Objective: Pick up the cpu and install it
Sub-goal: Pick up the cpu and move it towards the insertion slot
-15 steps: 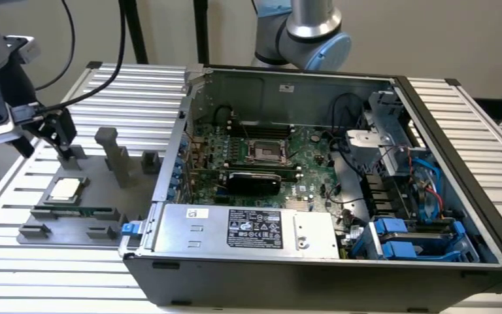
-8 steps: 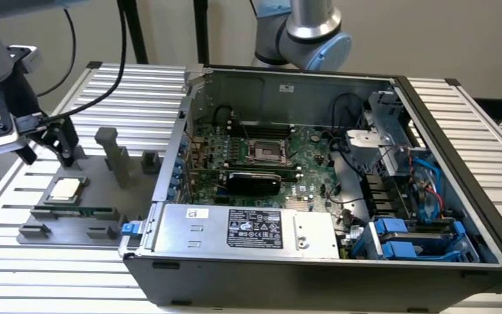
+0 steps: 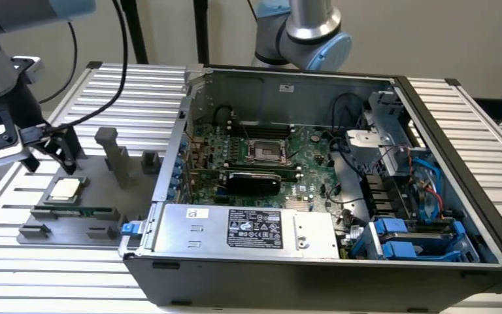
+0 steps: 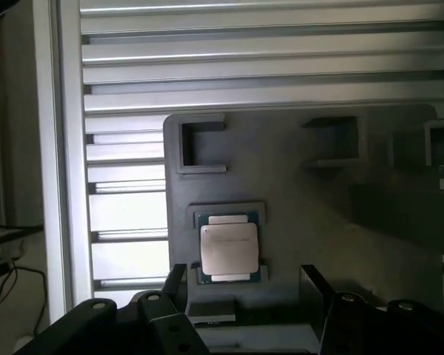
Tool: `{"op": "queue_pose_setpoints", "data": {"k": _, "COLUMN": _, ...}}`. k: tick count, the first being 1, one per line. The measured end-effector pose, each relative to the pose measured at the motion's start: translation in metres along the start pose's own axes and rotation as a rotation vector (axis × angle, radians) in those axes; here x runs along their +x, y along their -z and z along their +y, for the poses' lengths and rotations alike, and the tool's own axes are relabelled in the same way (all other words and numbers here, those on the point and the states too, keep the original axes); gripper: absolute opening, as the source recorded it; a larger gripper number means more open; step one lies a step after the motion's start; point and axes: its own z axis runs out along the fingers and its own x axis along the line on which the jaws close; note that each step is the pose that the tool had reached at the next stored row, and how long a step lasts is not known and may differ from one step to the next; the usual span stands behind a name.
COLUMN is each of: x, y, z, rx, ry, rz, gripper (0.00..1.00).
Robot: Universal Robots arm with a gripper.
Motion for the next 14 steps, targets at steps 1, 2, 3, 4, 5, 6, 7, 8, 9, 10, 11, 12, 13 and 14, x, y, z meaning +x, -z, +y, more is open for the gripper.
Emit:
{"op": "queue_pose_setpoints", "data": {"k": 1, "x": 0.000, "y": -0.0017, "z": -0.0005, "rx": 0.0000, "ry": 0.000, "rz": 0.0000, "gripper": 0.71}}
{"op": "queue_pose_setpoints", "data": {"k": 2, "x": 0.000, "y": -0.0035, "z": -0.0009, "rx": 0.0000, "ry": 0.000, "rz": 0.0001, "gripper": 0.71}}
{"op": "queue_pose_setpoints", "data": {"k": 3, "x": 0.000, "y": -0.0054, "z": -0.0013, "rx": 0.0000, "ry": 0.001, "rz": 0.0000, "gripper": 0.71}}
{"op": "queue_pose_setpoints", "data": {"k": 4, "x": 0.000, "y": -0.0072, "z": -0.0016, "rx": -0.0001, "ry": 0.001, "rz": -0.0001, "gripper": 0.71}}
{"op": "queue_pose_setpoints", "data": {"k": 5, "x": 0.000, "y": -0.0089, "z": -0.0018, "rx": -0.0001, "ry": 0.001, "rz": 0.0000, "gripper": 0.71}}
{"op": "queue_pose_setpoints", "data": {"k": 6, "x": 0.000, "y": -0.0108, "z": -0.0019, "rx": 0.0000, "ry": 0.001, "rz": 0.0000, "gripper": 0.71}}
{"op": "queue_pose_setpoints", "data": {"k": 7, "x": 0.000, "y": -0.0126, "z": -0.0020, "rx": 0.0000, "ry": 0.002, "rz": 0.0001, "gripper": 0.71}}
{"op": "queue_pose_setpoints", "data": {"k": 8, "x": 0.000, "y": -0.0144, "z": -0.0021, "rx": 0.0000, "ry": 0.002, "rz": 0.0001, "gripper": 0.71}}
{"op": "queue_pose_setpoints", "data": {"k": 9, "x": 0.000, "y": -0.0162, "z": -0.0022, "rx": -0.0001, "ry": 0.002, "rz": 0.0000, "gripper": 0.71}}
{"op": "queue_pose_setpoints", "data": {"k": 10, "x": 0.000, "y": -0.0180, "z": -0.0023, "rx": -0.0001, "ry": 0.002, "rz": 0.0000, "gripper": 0.71}}
{"op": "queue_pose_setpoints", "data": {"k": 11, "x": 0.000, "y": -0.0199, "z": -0.0024, "rx": -0.0001, "ry": 0.002, "rz": 0.0000, "gripper": 0.71}}
{"op": "queue_pose_setpoints", "data": {"k": 12, "x": 0.001, "y": -0.0218, "z": -0.0025, "rx": -0.0001, "ry": 0.002, "rz": 0.0000, "gripper": 0.71}}
{"op": "queue_pose_setpoints", "data": {"k": 13, "x": 0.001, "y": -0.0235, "z": -0.0026, "rx": 0.0000, "ry": 0.002, "rz": 0.0001, "gripper": 0.71}}
{"op": "queue_pose_setpoints", "data": {"k": 14, "x": 0.001, "y": -0.0254, "z": -0.0027, "rx": -0.0001, "ry": 0.002, "rz": 0.0000, "gripper": 0.71}}
